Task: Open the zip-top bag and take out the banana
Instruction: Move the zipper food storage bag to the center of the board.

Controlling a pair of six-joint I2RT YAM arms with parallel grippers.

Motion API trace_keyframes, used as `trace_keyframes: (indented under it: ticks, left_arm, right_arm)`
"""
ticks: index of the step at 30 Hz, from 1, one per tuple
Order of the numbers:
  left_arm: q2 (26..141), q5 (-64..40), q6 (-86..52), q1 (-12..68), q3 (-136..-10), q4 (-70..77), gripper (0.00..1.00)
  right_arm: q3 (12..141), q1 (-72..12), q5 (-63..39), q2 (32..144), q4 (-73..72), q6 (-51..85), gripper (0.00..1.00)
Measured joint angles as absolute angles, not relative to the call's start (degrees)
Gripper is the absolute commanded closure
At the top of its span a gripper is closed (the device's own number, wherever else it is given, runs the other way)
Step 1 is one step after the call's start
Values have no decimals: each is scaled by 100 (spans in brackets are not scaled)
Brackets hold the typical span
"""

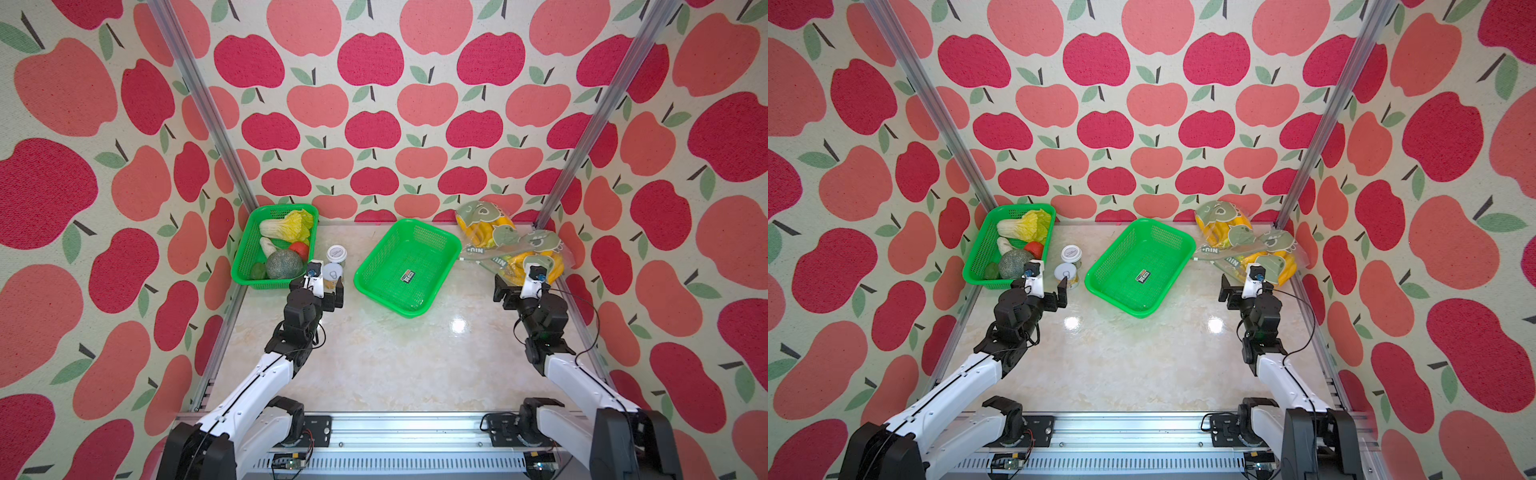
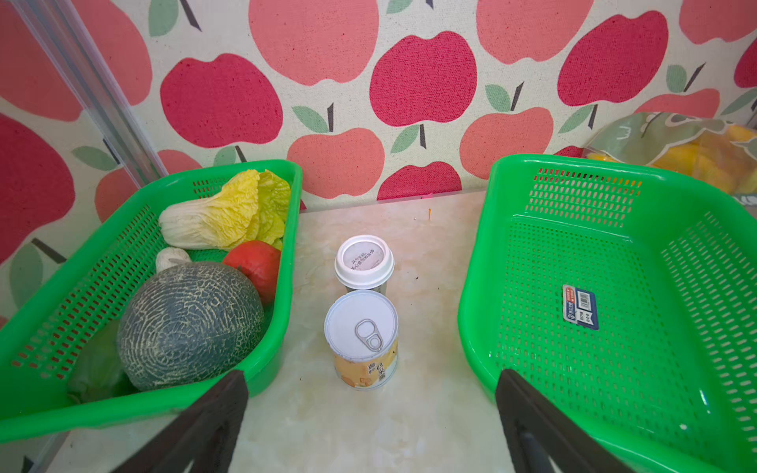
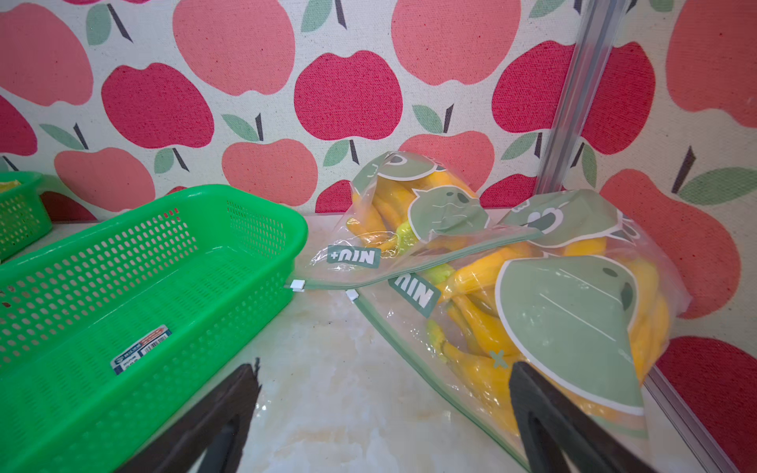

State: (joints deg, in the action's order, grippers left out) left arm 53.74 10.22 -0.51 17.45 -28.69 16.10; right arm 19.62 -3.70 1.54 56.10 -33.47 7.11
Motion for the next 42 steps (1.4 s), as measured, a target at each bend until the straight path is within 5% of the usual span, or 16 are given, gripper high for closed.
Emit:
trace_keyframes:
  ticks: [7,15,21,28,33,38,42]
  left_arm:
    - [5651,1111,-2043,1409,-4681,-908,2]
    - [6025,473,-2283,2130,-5057,-1730,2]
    - [6121,126,-2311,2915,-5059,-1734,2]
    - [6720,-8,-2311,3916,-5129,-1688,2]
    - [7203,-80,-2305,4421,-5404,-1640,2]
    - [7579,-95,-2303,4727,-5605,-1527,2]
    - [7870,-117,-2303,4886,-5795,-1470,2]
  right_arm:
    - [2749,862,561,4984,-1258,2333,1]
    - [3885,2609,-823,6761,198,3485,1]
    - [4021,2738,-2058,7334,268,4066,1]
    - [4119,2418,-2696,7714,158,4322,14]
    - [4130,2224,-2836,7865,158,4392,34]
    - [4160,2174,-2902,7975,204,4377,74]
    - [4180,2139,-2836,7913,362,4329,95]
